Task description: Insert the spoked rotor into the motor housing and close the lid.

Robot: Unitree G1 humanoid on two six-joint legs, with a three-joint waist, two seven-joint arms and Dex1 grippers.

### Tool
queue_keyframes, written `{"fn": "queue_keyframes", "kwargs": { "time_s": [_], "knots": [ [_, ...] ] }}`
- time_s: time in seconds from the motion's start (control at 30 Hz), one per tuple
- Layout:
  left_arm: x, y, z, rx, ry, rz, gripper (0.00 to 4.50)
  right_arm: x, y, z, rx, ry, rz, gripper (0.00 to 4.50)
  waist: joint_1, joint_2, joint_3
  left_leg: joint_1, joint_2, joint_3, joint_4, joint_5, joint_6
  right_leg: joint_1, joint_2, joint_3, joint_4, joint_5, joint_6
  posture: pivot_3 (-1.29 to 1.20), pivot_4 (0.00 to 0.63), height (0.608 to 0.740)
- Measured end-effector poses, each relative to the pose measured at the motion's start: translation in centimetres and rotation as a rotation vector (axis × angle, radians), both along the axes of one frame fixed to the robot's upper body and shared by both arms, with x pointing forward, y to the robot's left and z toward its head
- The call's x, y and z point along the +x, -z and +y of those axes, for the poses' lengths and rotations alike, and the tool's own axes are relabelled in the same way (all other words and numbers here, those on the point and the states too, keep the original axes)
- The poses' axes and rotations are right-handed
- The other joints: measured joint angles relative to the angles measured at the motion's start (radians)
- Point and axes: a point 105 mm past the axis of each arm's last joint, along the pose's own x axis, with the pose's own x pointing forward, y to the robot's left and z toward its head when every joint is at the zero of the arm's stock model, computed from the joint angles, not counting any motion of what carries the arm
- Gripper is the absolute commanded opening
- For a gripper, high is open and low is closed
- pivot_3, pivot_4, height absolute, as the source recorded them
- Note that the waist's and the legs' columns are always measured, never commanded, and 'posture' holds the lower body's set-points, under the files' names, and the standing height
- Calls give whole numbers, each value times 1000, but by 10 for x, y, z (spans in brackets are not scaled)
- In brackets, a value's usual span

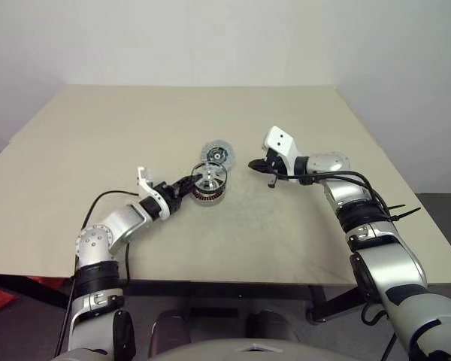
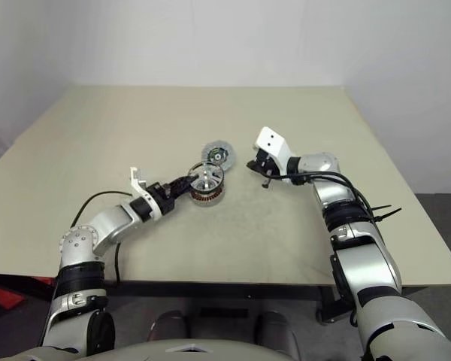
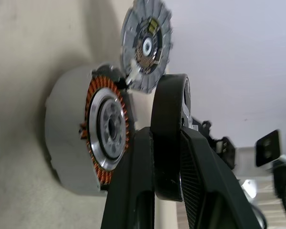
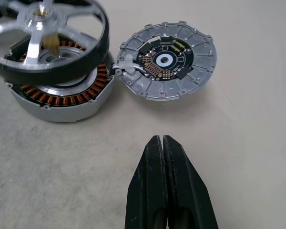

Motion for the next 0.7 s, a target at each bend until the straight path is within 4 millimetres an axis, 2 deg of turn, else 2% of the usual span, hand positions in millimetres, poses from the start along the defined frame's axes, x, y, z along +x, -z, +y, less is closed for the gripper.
{"fn": "queue_keyframes", "kwargs": {
  "time_s": [0.17, 0.43, 0.7],
  "knots": [
    [0, 4, -1, 23, 1, 8, 387, 1, 0, -1, 2, 11, -1, 0, 0, 0, 0, 0, 0, 0, 0, 0, 0, 0, 0, 0, 0, 0, 0, 0, 0, 740],
    [5, 6, 8, 33, -53, 10, 387, 1, 0, -1, 3, 15, -6, 0, 0, 0, 0, 0, 0, 0, 0, 0, 0, 0, 0, 0, 0, 0, 0, 0, 0, 740],
    [6, 8, 6, 41, -49, 19, 387, 2, 1, 0, 8, 24, -10, 0, 0, 0, 0, 0, 0, 0, 0, 0, 0, 0, 0, 0, 0, 0, 0, 0, 0, 740]
  ]
}}
